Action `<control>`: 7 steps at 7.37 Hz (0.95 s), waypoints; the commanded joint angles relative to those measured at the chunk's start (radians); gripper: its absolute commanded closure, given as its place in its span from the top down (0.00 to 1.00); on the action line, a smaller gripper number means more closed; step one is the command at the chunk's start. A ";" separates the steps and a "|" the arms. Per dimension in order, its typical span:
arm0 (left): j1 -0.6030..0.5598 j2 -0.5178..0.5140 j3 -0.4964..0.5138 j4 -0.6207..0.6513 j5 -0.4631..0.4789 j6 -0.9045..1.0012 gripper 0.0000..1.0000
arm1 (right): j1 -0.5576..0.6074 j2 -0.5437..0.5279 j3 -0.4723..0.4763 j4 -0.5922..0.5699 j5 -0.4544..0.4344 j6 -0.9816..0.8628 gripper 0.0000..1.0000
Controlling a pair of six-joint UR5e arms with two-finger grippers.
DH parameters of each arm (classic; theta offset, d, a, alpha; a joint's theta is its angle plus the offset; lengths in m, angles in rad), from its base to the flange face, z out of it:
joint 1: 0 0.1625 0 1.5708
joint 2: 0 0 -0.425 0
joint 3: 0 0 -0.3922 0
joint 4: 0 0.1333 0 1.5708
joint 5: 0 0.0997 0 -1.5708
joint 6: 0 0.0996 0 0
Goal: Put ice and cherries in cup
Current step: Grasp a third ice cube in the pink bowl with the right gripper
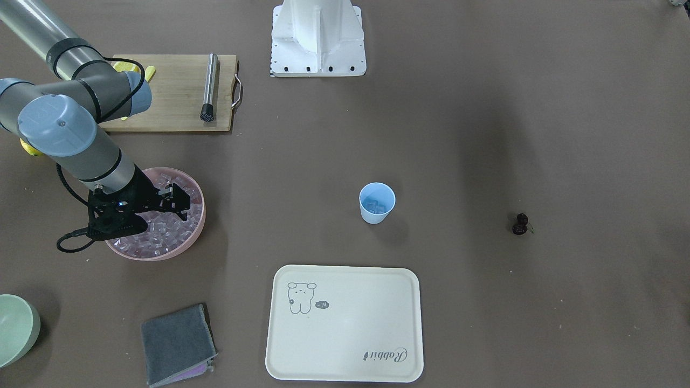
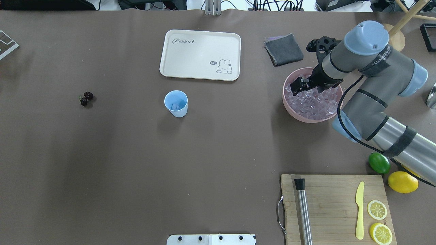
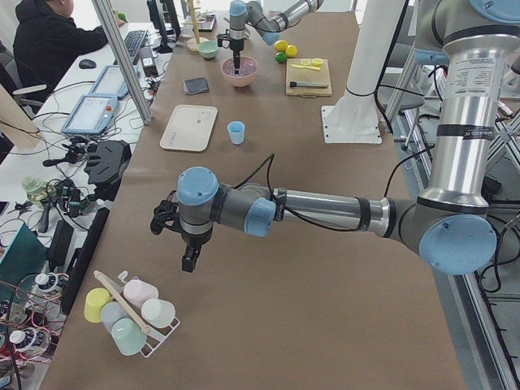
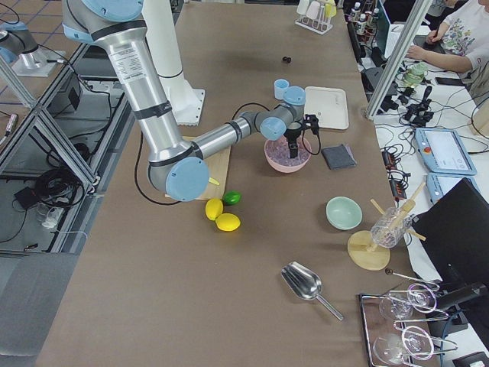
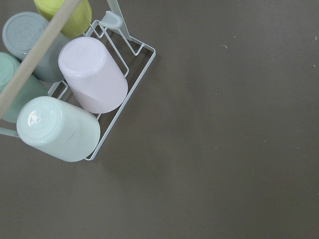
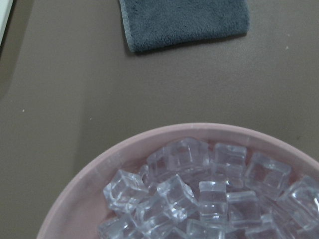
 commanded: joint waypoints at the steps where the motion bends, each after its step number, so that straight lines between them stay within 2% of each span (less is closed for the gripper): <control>1: 0.001 0.001 0.004 0.000 0.002 0.001 0.98 | -0.030 0.000 -0.006 -0.001 -0.048 -0.001 0.94; 3: 0.001 0.001 0.004 0.000 0.000 0.001 0.98 | -0.030 0.000 -0.002 -0.001 -0.045 -0.004 0.55; 6: 0.001 0.002 0.001 0.000 0.000 0.001 0.98 | -0.028 -0.001 0.007 -0.001 -0.045 -0.004 0.33; 7: 0.001 0.008 0.001 -0.008 0.000 0.001 0.98 | -0.028 -0.001 0.009 -0.001 -0.047 -0.004 0.32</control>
